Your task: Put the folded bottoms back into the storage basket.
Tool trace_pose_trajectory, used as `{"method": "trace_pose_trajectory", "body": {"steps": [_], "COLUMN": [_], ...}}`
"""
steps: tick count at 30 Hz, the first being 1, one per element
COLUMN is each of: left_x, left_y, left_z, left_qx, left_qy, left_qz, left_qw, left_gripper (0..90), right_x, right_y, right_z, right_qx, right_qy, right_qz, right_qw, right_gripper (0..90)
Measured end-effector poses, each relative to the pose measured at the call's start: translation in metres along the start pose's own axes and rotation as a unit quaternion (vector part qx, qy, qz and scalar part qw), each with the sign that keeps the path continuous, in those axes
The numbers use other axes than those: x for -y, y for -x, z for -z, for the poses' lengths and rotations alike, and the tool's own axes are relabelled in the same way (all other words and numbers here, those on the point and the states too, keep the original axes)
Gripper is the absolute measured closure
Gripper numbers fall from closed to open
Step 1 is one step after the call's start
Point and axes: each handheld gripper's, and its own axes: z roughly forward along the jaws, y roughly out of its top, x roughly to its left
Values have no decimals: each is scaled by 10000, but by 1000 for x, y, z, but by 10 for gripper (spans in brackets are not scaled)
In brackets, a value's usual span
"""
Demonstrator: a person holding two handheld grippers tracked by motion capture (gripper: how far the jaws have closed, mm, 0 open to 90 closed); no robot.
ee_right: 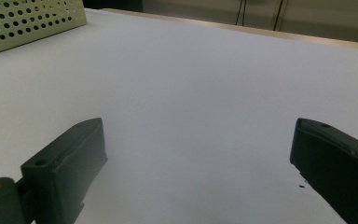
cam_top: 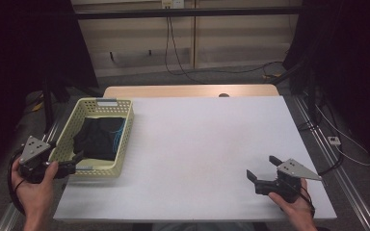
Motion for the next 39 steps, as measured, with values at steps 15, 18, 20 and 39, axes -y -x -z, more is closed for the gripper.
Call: {"method": "trace_pose_trajectory", "body": {"steps": [15, 18, 20, 39], "left_x": [-15, -18, -20, -32], "left_y": [33, 38, 41, 76], "left_z": [-3, -5, -6, -24], "left_qx": [378, 428, 463, 1029], "left_qy": [259, 266, 284, 455], "left_qz": [-224, -251, -276, -98], "left_qw": [9987, 9984, 9981, 9936], "left_gripper": [57, 57, 57, 55], "right_x": [-1, -1, -1, -1], "right_y": [0, -1, 0, -1], "right_z": [0, 0, -1, -3], "right_qx": [-27, -22, -25, -88], "right_qy": [17, 14, 11, 0], "right_qz": [-13, -14, 9, 10], "right_qw": [10000, 10000, 10000, 10000], "right_gripper": [32, 32, 32, 32]}}
